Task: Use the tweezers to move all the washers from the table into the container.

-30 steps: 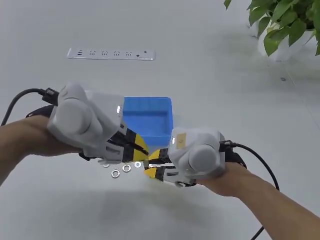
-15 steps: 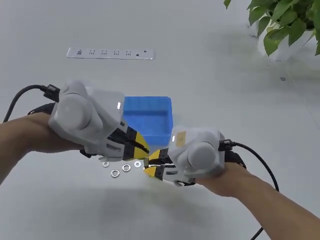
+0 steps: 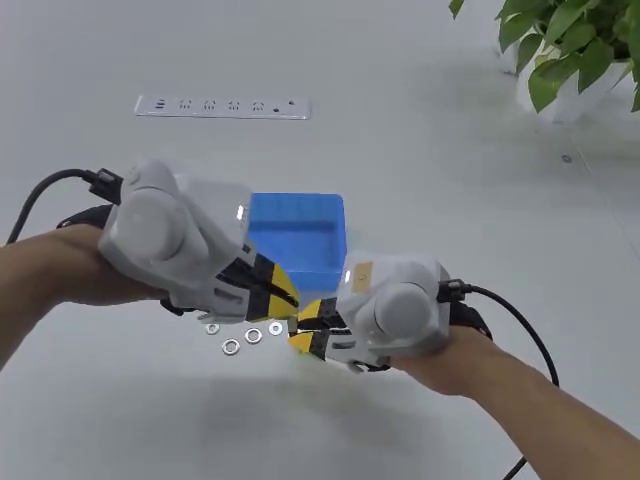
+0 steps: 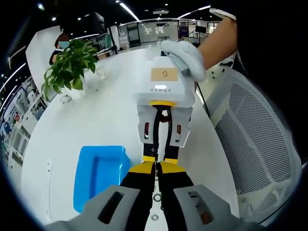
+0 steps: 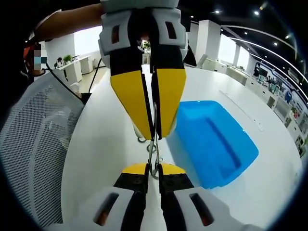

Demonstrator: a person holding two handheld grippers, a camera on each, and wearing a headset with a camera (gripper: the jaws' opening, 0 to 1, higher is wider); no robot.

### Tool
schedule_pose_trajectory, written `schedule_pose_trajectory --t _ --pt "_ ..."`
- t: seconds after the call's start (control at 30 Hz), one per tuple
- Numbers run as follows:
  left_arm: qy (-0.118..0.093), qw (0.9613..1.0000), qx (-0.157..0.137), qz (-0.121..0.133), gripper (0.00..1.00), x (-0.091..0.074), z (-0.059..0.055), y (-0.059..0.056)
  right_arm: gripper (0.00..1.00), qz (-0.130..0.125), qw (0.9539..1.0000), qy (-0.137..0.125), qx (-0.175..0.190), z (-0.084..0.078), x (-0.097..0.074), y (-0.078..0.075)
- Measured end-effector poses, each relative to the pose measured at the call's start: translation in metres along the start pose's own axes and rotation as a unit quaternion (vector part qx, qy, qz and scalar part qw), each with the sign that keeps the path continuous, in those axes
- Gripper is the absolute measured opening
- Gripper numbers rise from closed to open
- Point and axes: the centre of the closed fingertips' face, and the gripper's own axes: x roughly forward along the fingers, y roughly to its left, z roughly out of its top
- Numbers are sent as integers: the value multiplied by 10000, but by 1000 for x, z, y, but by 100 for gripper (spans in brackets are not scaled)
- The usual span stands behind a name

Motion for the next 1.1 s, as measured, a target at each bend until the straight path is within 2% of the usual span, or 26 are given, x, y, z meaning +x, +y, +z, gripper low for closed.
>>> schedule_pose_trajectory --t 0.43,0.6,0.83,1.1 --pt "-9 10000 43 34 6 -8 8 -2 9 42 10000 -22 -41 8 -7 2" --pt "-66 10000 -26 51 6 -13 12 -2 9 85 9999 -3 -117 13 -12 3" --pt "-169 9997 -126 111 6 -22 19 1 9 105 9998 17 -187 22 -18 1" --pt "-189 9995 -129 195 6 -32 27 6 9 75 9996 -4 -254 34 -25 -4"
